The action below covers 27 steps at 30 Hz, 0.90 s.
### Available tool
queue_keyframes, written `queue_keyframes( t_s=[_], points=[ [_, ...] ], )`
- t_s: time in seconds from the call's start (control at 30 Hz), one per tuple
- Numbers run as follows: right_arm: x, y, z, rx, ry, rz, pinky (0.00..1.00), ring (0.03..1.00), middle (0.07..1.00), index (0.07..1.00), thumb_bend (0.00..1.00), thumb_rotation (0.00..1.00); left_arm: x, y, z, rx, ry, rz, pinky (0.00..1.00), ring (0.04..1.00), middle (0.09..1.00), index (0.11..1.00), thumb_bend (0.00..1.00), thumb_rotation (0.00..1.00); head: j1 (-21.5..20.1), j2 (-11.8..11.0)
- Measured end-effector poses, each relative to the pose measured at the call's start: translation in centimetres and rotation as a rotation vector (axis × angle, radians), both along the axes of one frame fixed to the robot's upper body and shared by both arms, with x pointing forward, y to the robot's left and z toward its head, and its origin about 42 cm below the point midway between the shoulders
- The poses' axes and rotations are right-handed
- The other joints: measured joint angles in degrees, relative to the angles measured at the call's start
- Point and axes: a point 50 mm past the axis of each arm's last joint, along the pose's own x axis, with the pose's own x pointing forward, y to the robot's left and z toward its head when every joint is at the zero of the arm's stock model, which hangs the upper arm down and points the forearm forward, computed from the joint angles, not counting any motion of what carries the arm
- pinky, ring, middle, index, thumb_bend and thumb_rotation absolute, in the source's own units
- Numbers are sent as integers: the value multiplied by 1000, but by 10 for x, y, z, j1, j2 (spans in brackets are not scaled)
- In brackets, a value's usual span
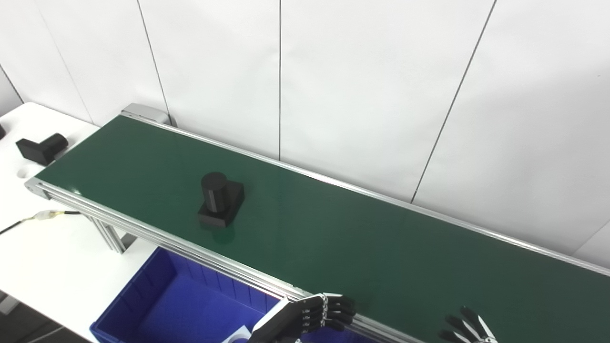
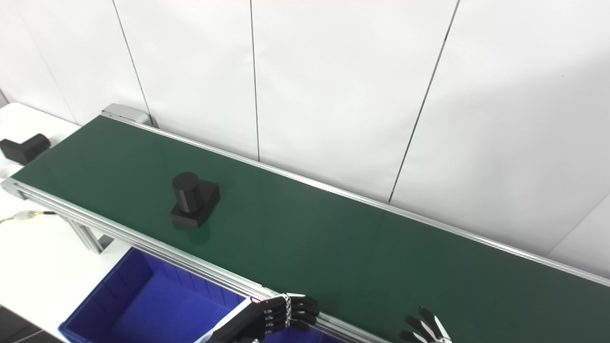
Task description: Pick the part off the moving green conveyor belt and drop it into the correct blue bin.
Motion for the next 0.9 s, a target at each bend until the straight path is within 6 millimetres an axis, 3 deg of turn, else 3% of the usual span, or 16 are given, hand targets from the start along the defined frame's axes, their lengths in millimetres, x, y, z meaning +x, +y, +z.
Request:
queue_keyframes(
  t_s=[0.5, 0.9],
  points=[
    [22, 2, 38, -93, -61, 8, 567, 702, 779, 843, 630, 561, 4, 1, -5, 3, 5, -3, 727, 750, 774, 772, 923, 478, -14, -10],
    [63, 14, 62, -157, -133, -1, 584, 720, 783, 838, 619, 500, 6, 4, -9, 6, 13, -3, 723, 748, 774, 774, 921, 476, -40, -5]
  ],
)
